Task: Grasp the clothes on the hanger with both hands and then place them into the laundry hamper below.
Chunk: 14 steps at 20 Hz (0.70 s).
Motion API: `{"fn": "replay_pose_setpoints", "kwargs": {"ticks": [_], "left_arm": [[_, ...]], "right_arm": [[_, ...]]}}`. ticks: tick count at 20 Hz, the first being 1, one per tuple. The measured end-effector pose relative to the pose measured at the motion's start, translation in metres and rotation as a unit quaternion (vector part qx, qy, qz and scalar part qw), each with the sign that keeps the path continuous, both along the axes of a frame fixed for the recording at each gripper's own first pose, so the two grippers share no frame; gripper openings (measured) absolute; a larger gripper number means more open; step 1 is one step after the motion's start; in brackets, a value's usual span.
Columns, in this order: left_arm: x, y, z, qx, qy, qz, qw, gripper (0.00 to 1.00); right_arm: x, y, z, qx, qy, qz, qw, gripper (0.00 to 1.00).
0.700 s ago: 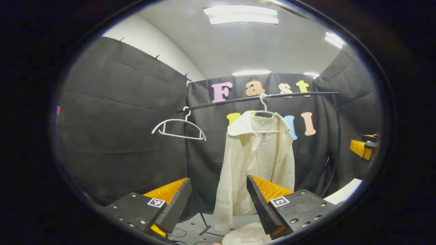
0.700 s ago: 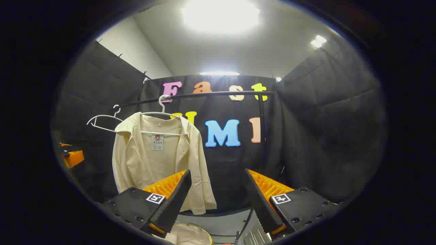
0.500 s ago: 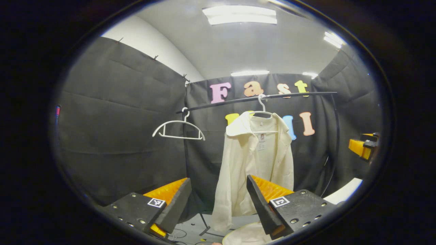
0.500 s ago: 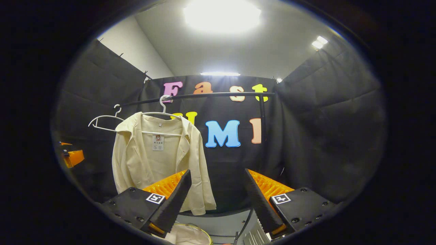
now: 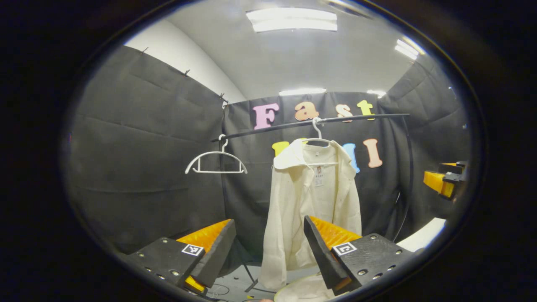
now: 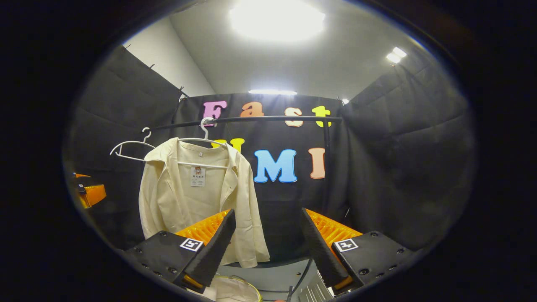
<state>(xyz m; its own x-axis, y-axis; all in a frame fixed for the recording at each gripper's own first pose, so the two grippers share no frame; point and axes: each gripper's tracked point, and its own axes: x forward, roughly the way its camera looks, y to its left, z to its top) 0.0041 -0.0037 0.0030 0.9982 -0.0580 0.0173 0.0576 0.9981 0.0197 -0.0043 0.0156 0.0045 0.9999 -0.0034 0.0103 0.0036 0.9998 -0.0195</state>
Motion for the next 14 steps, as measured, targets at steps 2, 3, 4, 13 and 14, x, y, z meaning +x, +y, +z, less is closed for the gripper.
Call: {"fn": "replay_pose_setpoints", "kwargs": {"ticks": [2, 3, 4, 13, 14], "left_arm": [[0.005, -0.001, -0.002, 0.002, 0.002, -0.004, 1.000, 0.94], [0.005, -0.001, -0.003, 0.003, 0.002, -0.007, 1.000, 0.94], [0.007, -0.003, -0.004, 0.004, 0.002, -0.011, 1.000, 0.94], [0.027, -0.028, 0.009, -0.009, -0.017, -0.062, 0.998, 0.95], [0.032, -0.034, 0.012, -0.010, -0.019, -0.066, 0.998, 0.95]], "right_arm": [[0.000, 0.004, 0.002, 0.002, -0.002, -0.002, 1.000, 0.98], [0.001, 0.006, 0.003, 0.002, -0.004, -0.004, 1.000, 0.98], [0.001, 0.009, 0.003, 0.001, -0.004, -0.005, 1.000, 0.97], [0.017, 0.041, 0.007, 0.007, -0.002, -0.002, 1.000, 0.98], [0.022, 0.044, 0.007, 0.005, -0.003, 0.002, 1.000, 0.98]]}}
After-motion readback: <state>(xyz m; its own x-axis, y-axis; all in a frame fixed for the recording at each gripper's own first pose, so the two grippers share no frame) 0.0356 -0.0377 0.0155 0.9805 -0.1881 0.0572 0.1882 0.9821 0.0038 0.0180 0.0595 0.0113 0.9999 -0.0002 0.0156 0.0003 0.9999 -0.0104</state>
